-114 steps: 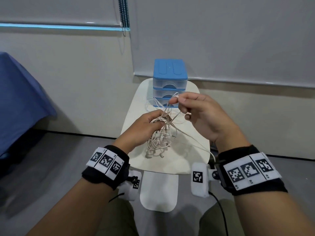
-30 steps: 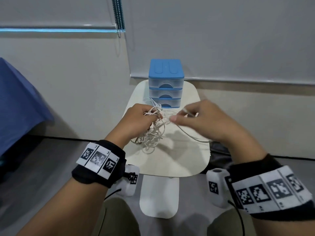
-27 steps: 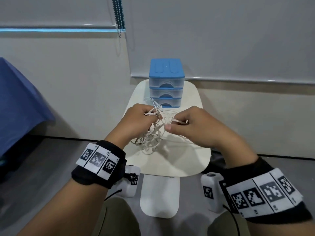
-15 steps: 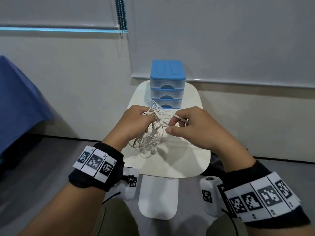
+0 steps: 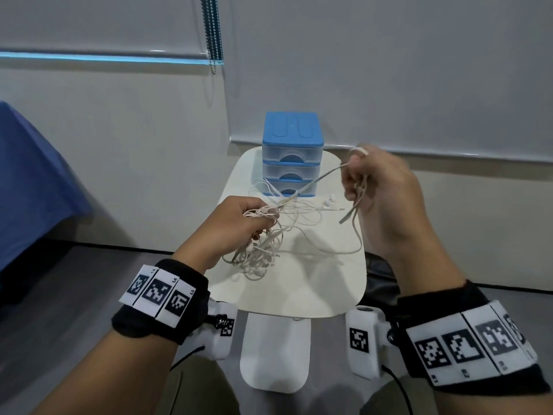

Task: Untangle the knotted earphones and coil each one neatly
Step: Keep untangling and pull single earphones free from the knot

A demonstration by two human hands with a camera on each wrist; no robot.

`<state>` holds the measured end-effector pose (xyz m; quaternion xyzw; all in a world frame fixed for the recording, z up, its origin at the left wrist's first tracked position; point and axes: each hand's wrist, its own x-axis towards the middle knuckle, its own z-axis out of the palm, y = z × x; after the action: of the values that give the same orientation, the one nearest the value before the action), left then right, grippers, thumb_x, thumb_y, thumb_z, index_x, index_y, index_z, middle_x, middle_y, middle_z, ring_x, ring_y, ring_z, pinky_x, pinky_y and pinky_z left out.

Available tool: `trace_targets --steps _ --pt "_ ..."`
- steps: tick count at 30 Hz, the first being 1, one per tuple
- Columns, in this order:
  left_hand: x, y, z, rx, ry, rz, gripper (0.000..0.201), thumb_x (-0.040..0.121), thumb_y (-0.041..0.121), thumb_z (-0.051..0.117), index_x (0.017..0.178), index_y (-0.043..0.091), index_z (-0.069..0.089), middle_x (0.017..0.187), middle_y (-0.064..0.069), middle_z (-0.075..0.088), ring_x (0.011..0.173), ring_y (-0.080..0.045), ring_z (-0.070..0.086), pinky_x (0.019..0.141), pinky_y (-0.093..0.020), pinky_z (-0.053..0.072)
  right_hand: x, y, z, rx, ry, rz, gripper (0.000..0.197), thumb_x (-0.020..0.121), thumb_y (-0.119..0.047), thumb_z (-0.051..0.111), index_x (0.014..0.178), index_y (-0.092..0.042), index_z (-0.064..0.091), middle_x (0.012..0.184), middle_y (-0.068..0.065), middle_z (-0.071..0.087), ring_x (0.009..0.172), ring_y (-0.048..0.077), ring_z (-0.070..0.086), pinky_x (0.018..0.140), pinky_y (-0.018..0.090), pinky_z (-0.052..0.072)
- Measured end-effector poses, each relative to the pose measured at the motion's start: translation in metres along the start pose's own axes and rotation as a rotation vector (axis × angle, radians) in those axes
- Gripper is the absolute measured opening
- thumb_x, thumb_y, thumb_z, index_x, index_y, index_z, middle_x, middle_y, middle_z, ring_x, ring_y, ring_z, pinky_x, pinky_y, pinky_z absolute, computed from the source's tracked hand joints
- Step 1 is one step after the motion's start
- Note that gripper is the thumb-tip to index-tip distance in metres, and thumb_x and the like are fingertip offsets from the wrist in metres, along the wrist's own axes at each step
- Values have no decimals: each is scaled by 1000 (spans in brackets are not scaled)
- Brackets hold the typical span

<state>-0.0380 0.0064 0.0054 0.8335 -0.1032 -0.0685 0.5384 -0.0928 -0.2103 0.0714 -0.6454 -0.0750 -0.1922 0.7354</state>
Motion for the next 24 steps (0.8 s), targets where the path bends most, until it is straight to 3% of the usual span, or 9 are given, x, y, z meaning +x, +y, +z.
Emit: trace_targets --steps 3,5,8,11,14,17,19,22,24 --pt "1 -3 -1 -19 25 -19 9 92 18 73 94 21 81 84 -4 75 68 -15 59 67 -31 45 2 -4 -9 192 193 -42 22 70 -12 51 53 -25 46 64 0 38 64 18 35 58 34 23" --pt "2 -6 -1 -33 38 -39 10 94 19 71 93 21 81 78 0 73 65 -13 60 63 -28 45 3 -4 -19 235 316 -39 19 69 -13 52 55 -24 44 65 0 38 64 17 37 57 33 23" --pt "3 -11 -1 -61 46 -66 10 95 18 70 94 19 80 73 -1 68 61 -14 61 59 -27 43 6 2 -30 -69 386 -14 18 67 -16 53 50 -19 48 58 -3 45 62 19 39 56 32 26" --pt "4 -12 0 -79 39 -74 10 95 18 70 95 19 80 74 -4 67 62 -16 61 61 -29 43 6 22 -34 -400 286 92 19 69 -24 58 58 -9 51 64 3 46 62 18 38 55 30 26" --pt "3 -8 2 -95 34 -85 10 96 17 69 97 16 79 68 0 65 59 -14 60 53 -22 42 2 40 -32 -710 62 208 30 81 -26 68 65 -3 61 60 5 45 51 14 36 50 29 29" --pt "1 -8 1 -127 39 -97 10 95 16 69 98 15 79 67 -1 65 59 -15 60 59 -28 42 -6 55 -25 -1023 -122 279 39 88 -29 67 67 2 59 58 7 44 62 26 45 57 33 36" --pt "1 -9 1 -161 41 -107 10 95 16 70 97 15 80 70 -2 67 61 -16 60 67 -35 41 -9 60 -19 -1136 -126 233 35 89 -32 64 69 -4 61 67 6 54 76 32 55 66 36 45" --pt "0 -11 1 -196 49 -120 10 96 14 69 98 15 79 71 0 68 58 -14 60 66 -32 45 -15 61 -7 -1102 -59 38 18 90 -31 64 100 -18 67 107 4 62 105 32 55 92 46 49" --pt "1 -12 2 -218 45 -119 10 96 13 69 98 14 79 74 -1 70 58 -14 61 67 -30 47 -21 58 4 -1038 -79 -97 36 90 -29 65 124 -23 58 121 0 54 115 29 48 97 47 44"
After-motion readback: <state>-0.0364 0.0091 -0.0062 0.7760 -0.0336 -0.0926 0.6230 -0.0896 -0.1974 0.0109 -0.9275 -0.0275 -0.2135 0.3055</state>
